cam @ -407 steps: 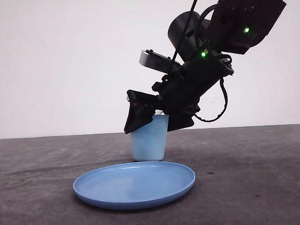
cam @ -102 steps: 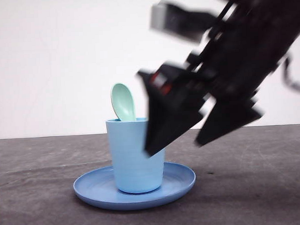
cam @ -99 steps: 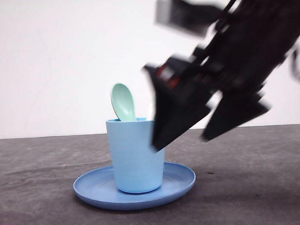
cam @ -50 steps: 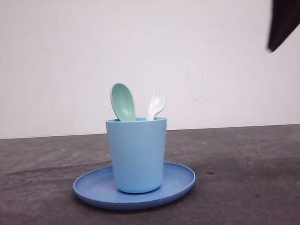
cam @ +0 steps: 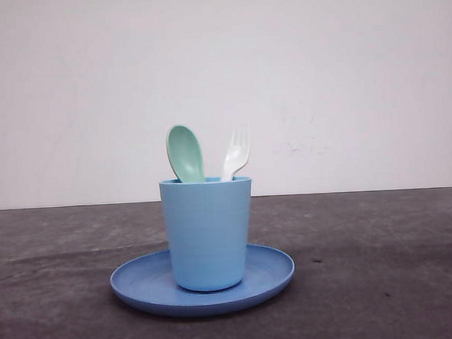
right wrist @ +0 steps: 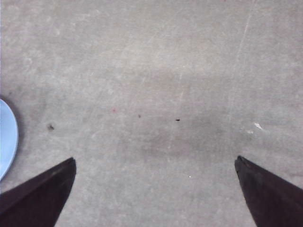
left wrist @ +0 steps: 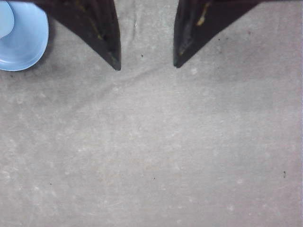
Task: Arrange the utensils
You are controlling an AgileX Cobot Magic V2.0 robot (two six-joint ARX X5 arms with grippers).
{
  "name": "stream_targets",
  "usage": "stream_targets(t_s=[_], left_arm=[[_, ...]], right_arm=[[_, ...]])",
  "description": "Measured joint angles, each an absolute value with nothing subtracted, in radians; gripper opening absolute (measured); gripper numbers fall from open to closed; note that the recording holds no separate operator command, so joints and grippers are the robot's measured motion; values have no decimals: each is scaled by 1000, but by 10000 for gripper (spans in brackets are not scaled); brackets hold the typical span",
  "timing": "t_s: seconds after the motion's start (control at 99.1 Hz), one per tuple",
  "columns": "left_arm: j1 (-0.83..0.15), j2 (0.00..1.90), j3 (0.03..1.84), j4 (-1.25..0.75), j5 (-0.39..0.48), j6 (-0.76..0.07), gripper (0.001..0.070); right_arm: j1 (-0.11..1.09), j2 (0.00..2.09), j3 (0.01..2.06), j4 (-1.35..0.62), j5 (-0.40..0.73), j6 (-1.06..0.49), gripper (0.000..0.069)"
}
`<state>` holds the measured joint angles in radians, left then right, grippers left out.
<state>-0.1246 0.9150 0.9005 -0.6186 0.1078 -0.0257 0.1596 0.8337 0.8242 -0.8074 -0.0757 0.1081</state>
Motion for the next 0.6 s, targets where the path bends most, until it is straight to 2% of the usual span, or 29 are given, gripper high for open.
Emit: stream_targets(t_s=[0.04, 0.101, 0.111, 0.182, 0.242, 0.353, 0.595], left_arm=[[-125, 915, 900, -619, 108, -26, 172], [-125, 915, 900, -619, 108, -26, 97], [-125, 915, 900, -620, 108, -26, 77], [-125, 915, 900, -621, 107, -26, 31], [-125, 915, 900, -621, 107, -26, 19], [-125, 915, 900, -618, 107, -26, 14], [-125, 915, 900, -616, 107, -26, 14]], right_arm=[[160, 834, 824, -809, -76, 108, 623], [160, 834, 824, -812, -76, 108, 450], [160, 834, 824, -813, -76, 108, 404], [160, 834, 824, -812, -76, 108, 195], [160, 834, 824, -811, -76, 107, 84], [160, 834, 824, -811, -77, 105, 22], [160, 834, 824, -792, -78, 105, 9]])
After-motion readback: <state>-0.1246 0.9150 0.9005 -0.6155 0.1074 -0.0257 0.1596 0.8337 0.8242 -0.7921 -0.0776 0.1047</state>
